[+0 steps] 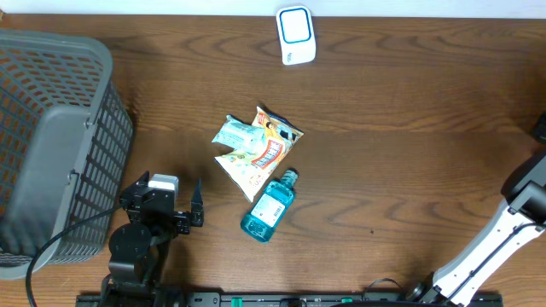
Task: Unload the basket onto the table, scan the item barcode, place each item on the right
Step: 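Carry the orange box off to the right edge and release it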
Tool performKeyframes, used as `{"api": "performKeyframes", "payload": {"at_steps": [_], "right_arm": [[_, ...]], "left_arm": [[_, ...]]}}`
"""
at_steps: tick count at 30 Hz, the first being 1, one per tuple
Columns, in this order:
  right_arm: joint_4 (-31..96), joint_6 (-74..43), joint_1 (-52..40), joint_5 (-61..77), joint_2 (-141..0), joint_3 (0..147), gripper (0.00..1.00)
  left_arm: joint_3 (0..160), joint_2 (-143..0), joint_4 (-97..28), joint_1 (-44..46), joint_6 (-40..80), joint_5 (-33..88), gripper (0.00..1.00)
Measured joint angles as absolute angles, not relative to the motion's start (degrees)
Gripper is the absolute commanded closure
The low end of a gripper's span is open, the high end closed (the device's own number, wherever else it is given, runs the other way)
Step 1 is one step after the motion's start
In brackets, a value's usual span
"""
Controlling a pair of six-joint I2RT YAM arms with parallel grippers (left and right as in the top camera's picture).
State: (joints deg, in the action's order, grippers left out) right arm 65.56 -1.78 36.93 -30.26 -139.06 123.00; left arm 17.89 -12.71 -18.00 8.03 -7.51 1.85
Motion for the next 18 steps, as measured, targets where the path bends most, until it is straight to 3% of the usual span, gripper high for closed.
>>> {"api": "performKeyframes", "payload": {"at_steps": [1, 3, 4, 18], "right_arm": [[65.63, -1.93, 37.39, -29.26, -139.06, 123.0, 0.54], [66.11, -2.46, 37.95, -27.2, -139.06, 123.0, 0.11], [66.46, -2.39, 38.35, -26.35, -139.06, 123.0, 0.01], [67.42, -2.59, 37.87, -16.14, -132.75, 122.39, 0.01]], "left_arm": [[17.89, -12.71, -18.02, 8.03, -7.51, 1.85, 0.02], [17.89, -12.71, -18.0, 8.03, -7.51, 1.85, 0.02], [17.89, -12.71, -18.02, 8.03, -7.51, 1.87, 0.02], [17.89, -12.71, -18.02, 8.03, -7.51, 1.85, 0.02]]}}
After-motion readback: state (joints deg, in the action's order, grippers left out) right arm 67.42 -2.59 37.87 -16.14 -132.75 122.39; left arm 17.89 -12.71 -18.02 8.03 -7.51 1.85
